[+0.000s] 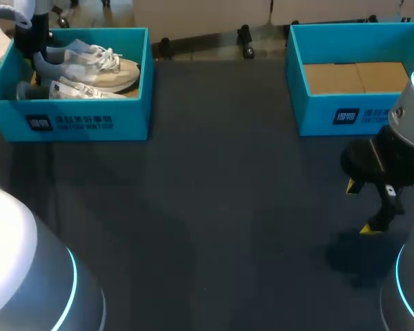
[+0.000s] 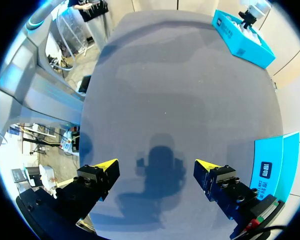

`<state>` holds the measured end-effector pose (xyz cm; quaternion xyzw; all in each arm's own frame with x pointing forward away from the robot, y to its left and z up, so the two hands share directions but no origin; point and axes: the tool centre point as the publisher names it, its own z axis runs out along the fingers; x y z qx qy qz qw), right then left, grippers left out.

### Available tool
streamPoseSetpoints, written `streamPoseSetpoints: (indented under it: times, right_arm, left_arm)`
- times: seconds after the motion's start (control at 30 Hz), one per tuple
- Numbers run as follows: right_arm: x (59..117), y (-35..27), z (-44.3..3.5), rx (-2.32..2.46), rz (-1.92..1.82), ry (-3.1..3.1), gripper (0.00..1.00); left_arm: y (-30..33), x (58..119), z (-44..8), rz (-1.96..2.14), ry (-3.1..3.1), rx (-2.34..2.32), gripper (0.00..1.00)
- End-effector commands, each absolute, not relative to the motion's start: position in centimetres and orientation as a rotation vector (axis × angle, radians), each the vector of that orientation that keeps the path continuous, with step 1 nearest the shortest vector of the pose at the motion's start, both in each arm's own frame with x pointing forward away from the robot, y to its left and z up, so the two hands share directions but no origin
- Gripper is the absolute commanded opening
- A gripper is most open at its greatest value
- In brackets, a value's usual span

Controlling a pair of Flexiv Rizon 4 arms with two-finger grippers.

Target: Take the shoe out of the shoebox, open the shoe tongue, remove and reinsert the insole, then place the shoe into the shoebox

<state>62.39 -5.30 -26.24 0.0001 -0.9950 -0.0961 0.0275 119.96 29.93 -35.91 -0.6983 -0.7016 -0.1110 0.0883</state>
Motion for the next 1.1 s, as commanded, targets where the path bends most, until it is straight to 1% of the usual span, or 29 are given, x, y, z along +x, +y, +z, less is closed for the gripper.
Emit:
streamPoseSetpoints:
  times: [0.03, 0.33, 0.43, 0.53, 0.6, 0.63, 0.67, 0.73, 0.77, 0.87, 0.93, 1.03, 1.1]
  right_arm:
    - [62.4, -5.3, -26.4, 0.001, -0.294, -3.074, 1.0]
    - [62.4, -5.3, -26.4, 0.001, -0.294, -3.074, 1.0]
    - [62.4, -5.3, -26.4, 0.001, -0.294, -3.074, 1.0]
    - [62.4, -5.3, -26.4, 0.001, -0.294, -3.074, 1.0]
    - [62.4, -5.3, -26.4, 0.001, -0.294, -3.074, 1.0]
    - [62.4, -5.3, -26.4, 0.001, -0.294, -3.074, 1.0]
    - [62.4, -5.3, -26.4, 0.001, -0.294, -3.074, 1.0]
    - [62.4, -5.3, -26.4, 0.001, -0.294, -3.074, 1.0]
    - [62.4, -5.3, -26.4, 0.001, -0.294, -3.074, 1.0]
    - [62.4, -5.3, -26.4, 0.001, -0.294, -3.074, 1.0]
    - [62.4, -5.3, -26.4, 0.001, -0.294, -3.074, 1.0]
    - [62.4, -5.3, -26.4, 0.001, -0.294, -3.074, 1.0]
    - [62.4, -5.3, -26.4, 0.001, -0.294, -3.074, 1.0]
  left_arm:
    - [30.0, 121.0, -36.5, -0.303, -2.085, -2.056, 0.0]
    - [29.7, 121.3, -37.1, -0.267, -2.078, -2.068, 0.0]
    - [29.7, 121.3, -37.4, -0.265, -2.068, -2.078, 0.3]
    - [29.6, 121.2, -37.5, -0.263, -2.065, -2.083, 0.43]
    - [29.6, 121.1, -37.5, -0.26, -2.063, -2.088, 0.49]
    - [29.6, 121.1, -37.4, -0.257, -2.063, -2.093, 0.55]
    - [29.6, 121.0, -37.3, -0.248, -2.063, -2.1, 0.59]
    - [29.6, 120.8, -36.9, -0.239, -2.065, -2.109, 0.74]
    - [29.6, 120.7, -36.6, -0.23, -2.067, -2.115, 0.79]
    - [29.6, 120.4, -35.7, -0.203, -2.078, -2.137, 0.83]
    - [29.5, 120.2, -35.0, -0.19, -2.088, -2.146, 0.92]
    - [29.4, 119.8, -33.7, -0.168, -2.099, -2.165, 1.0]
    - [29.2, 119.5, -32.9, -0.165, -2.103, -2.181, 1.0]
